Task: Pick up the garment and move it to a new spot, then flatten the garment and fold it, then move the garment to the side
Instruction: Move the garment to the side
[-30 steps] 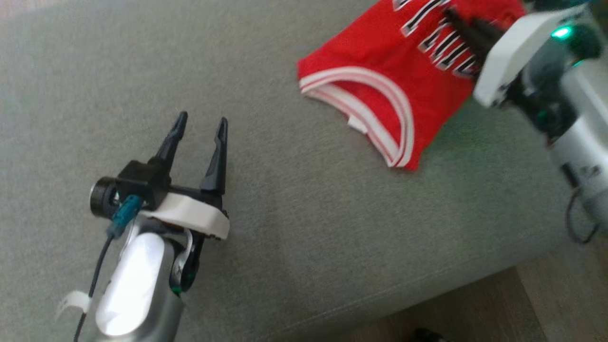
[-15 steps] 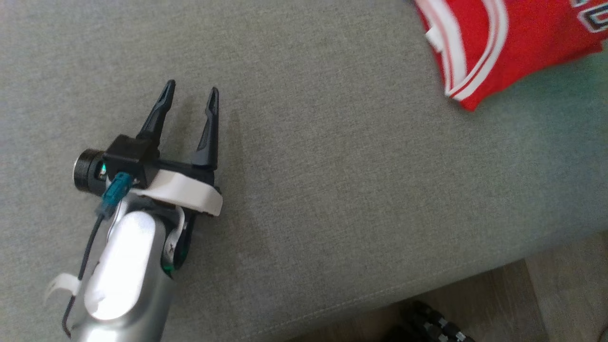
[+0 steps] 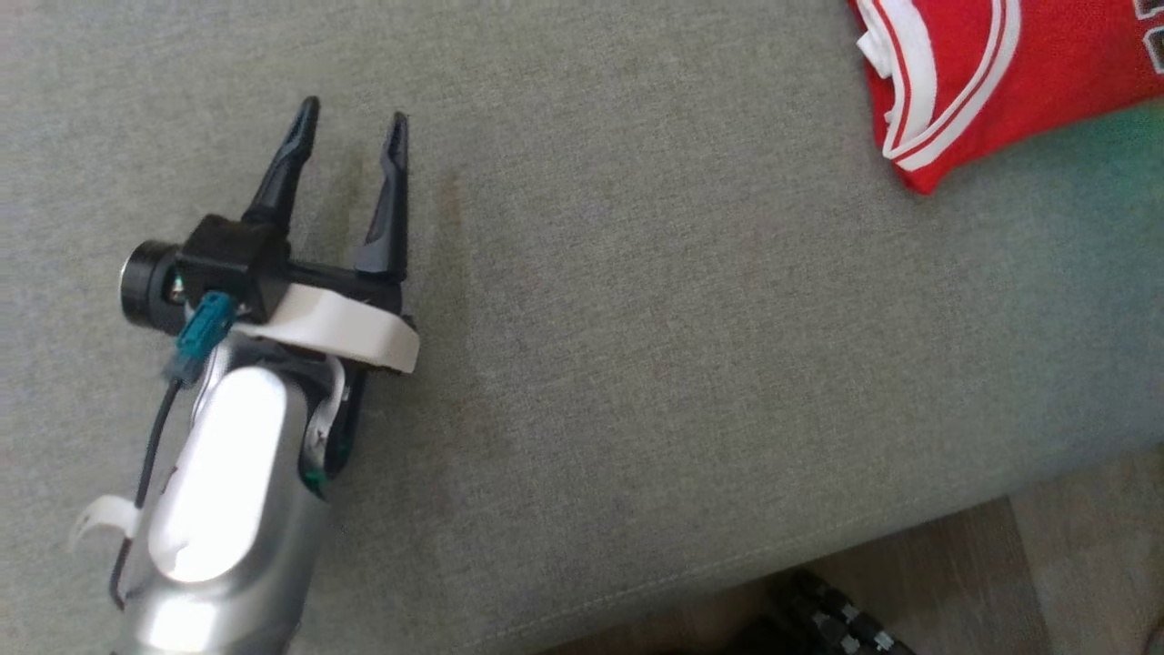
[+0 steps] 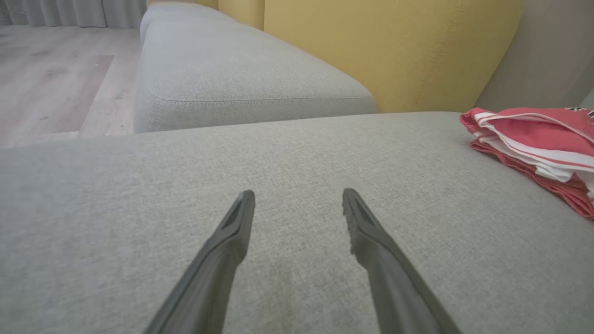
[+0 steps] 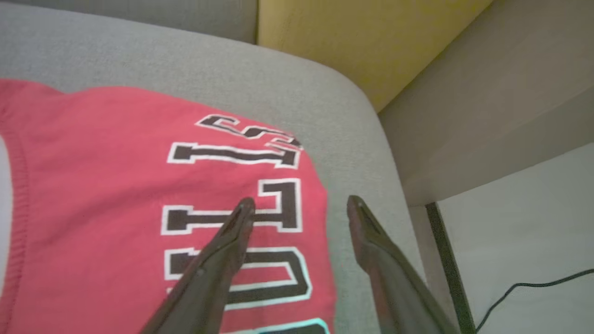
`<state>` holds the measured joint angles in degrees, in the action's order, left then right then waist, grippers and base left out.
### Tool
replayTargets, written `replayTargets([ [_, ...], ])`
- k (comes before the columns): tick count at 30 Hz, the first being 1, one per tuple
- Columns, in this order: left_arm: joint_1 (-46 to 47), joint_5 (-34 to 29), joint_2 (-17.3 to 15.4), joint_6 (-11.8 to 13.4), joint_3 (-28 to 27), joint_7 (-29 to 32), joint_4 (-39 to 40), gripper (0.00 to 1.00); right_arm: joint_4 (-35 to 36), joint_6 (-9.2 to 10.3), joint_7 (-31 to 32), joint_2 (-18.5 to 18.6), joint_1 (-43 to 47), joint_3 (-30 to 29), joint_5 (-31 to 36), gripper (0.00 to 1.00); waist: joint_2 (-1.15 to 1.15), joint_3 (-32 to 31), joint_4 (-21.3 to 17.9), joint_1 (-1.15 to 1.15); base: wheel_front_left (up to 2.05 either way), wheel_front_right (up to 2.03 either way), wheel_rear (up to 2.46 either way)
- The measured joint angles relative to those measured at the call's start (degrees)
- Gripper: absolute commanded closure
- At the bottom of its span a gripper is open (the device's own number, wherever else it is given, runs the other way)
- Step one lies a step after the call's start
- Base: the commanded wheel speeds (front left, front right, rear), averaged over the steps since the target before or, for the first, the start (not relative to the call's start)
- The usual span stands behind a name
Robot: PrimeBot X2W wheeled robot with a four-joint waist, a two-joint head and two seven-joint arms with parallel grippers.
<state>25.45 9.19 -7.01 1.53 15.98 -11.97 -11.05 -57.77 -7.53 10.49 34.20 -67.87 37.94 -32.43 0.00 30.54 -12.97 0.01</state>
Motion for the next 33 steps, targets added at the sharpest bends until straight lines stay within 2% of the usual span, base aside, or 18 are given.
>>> replayTargets([
  [6,-1.8,1.3,-0.2,1.1,-1.8,-1.3,-0.1,0.0,-1.2,0.0,-7.0,-1.5,-1.0,-3.4,2.8,0.0,0.0,-4.1,0.6,-0.01,0.0,0.0,0.0],
  [12,-6.4,3.1,-0.5,2.6,-4.3,-1.9,1.1,0.0,6.4,0.0,-15.9,-4.4,1.8,-5.7,2.8,0.0,0.0,-10.2,1.5,-0.01,0.0,0.0,0.0],
  [22,-14.9,7.8,-0.5,4.0,-8.0,-2.2,2.8,0.0,20.9,0.0,-21.3,-8.6,21.4,-9.2,3.0,0.0,0.0,-21.3,4.2,-0.01,0.0,0.0,0.0],
  [23,-14.9,7.8,-0.5,4.0,-8.0,-2.2,2.8,0.0,20.9,0.0,-21.3,-8.6,21.4,-9.2,3.0,0.0,0.0,-21.3,4.2,-0.01,0.0,0.0,0.0],
  [27,-17.4,7.8,-0.6,5.1,-8.2,-1.7,1.1,0.0,25.4,0.0,-22.9,-11.0,29.8,-12.8,3.3,0.0,0.01,-25.1,5.5,-0.01,0.0,0.0,0.0],
  [33,-19.3,7.6,-0.2,5.4,-8.9,-1.8,-2.8,0.0,27.7,0.0,-24.4,-15.0,42.4,-17.5,4.3,0.0,0.01,-29.1,7.3,-0.01,0.0,0.0,0.0],
])
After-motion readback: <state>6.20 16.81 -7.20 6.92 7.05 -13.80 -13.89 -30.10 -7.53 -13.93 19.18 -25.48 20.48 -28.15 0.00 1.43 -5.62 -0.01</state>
